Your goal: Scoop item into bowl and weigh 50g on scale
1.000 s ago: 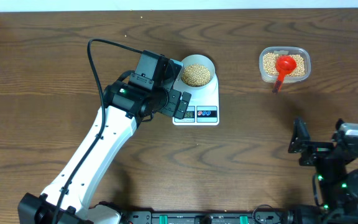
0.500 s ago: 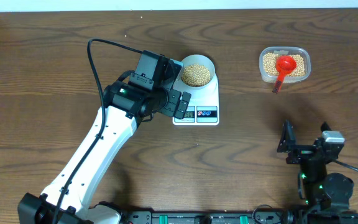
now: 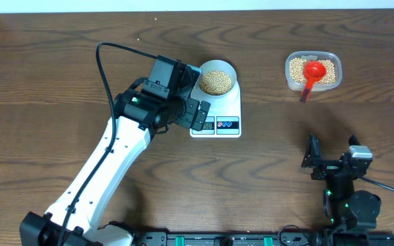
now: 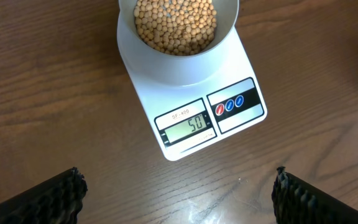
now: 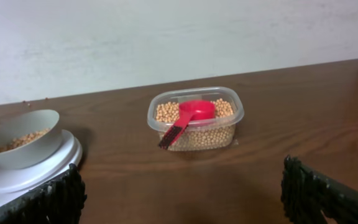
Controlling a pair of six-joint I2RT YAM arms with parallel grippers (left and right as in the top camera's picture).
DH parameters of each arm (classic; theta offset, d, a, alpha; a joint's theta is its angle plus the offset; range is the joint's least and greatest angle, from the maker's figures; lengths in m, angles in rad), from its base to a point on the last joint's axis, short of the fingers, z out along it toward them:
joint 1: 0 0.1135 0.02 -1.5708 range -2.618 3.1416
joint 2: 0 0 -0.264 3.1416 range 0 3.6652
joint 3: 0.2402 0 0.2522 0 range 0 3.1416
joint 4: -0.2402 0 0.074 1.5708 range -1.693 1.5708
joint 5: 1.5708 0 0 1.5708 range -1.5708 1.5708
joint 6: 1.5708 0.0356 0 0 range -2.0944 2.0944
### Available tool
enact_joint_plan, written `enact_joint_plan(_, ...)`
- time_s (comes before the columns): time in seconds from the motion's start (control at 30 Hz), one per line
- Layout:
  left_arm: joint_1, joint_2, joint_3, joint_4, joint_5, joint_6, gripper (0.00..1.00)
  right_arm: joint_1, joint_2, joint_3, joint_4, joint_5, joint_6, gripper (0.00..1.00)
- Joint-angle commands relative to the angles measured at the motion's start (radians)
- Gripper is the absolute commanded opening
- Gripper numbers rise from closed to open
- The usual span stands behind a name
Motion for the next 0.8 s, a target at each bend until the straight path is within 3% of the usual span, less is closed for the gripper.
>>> enact_joint_plan(0.0, 0.004, -0.004, -0.009, 0.0, -0.003, 0.0, 0.98, 0.011, -0.013, -0.026, 0.014, 0.019, -0.008, 0.99)
enact_joint_plan(0.77, 0.004, -0.004, -0.009, 0.0, -0.003, 0.0, 0.98, 0.01, -0.013, -0.026, 0.051, 0.053, -0.045, 0.99)
